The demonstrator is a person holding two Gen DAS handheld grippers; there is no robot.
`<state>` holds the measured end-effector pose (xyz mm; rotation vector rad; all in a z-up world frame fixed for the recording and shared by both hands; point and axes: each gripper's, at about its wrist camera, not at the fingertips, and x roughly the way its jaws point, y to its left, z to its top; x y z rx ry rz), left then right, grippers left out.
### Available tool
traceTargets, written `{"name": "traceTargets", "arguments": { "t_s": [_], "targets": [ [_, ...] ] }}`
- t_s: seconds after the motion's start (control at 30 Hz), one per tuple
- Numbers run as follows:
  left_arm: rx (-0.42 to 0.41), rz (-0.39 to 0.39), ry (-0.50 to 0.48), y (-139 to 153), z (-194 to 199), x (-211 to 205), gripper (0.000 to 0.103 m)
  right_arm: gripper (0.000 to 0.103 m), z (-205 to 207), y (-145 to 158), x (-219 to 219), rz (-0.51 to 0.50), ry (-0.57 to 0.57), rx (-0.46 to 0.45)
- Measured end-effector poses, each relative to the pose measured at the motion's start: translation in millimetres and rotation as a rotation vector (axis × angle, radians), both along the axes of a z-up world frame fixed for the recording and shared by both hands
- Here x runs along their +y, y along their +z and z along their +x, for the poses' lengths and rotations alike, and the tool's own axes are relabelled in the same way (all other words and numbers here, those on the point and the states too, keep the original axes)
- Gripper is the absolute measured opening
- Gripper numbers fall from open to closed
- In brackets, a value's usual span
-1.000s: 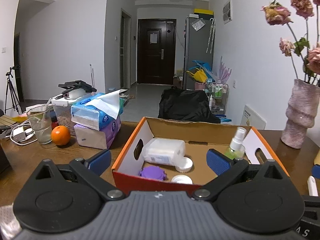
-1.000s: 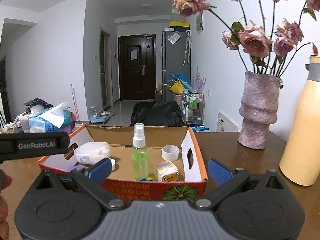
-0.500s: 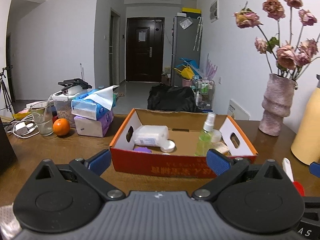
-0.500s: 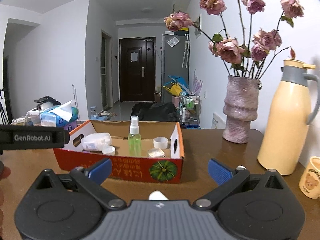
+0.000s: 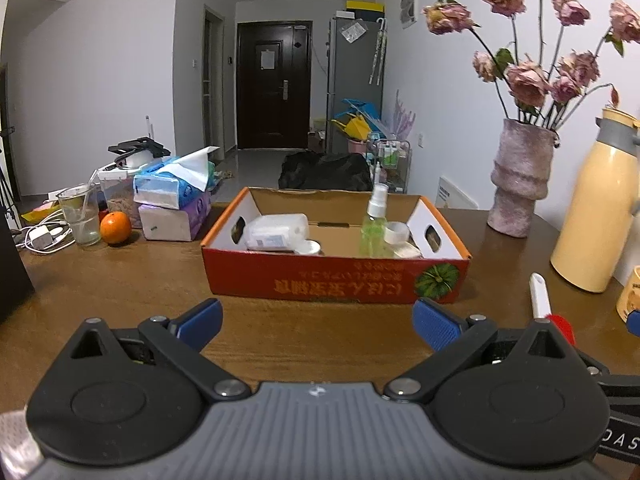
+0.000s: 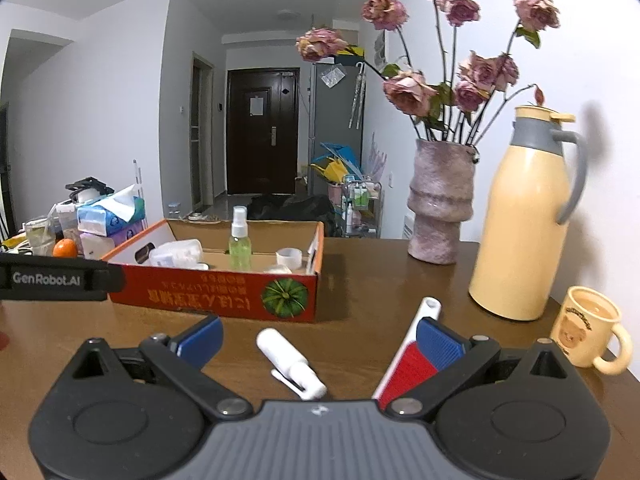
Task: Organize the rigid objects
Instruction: 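Withdraw both grippers from the box toward the white tube and red lint brush, then grasp the white nasal spray tube with the left gripper while the right grasps the red lint brush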
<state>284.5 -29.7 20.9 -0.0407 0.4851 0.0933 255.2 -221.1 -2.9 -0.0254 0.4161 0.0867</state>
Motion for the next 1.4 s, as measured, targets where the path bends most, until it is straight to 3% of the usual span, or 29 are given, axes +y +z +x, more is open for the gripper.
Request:
{"name": "traceTargets", "arguments": {
  "t_s": [0.33,0.7,1.23,1.4],
  "targets": [
    [0.022,0.014,-0.031,-10.2,-17.8,-25.9,0.103,0.103,-20.4,-12.1,-24.1,-0.016,-0.026,0.022],
    [0.062,0.020,-0.058,-22.7,-11.9,-51.7,0.103,0.103,-17.3,-27.5,-46.5,-0.030,-0.053,0.062],
    [0.111,0.026,-0.042,-43.6,14.5,-67.2,0.103,0.102,43.5,-56.3,-64.1,-0.039,-0.081,0.161],
    [0.119,0.032,-0.034,-47.1,22.0,-70.2,0.103,0.100,72.8,-64.5,-65.0,-0.015,-0.140,0.206]
  ]
}}
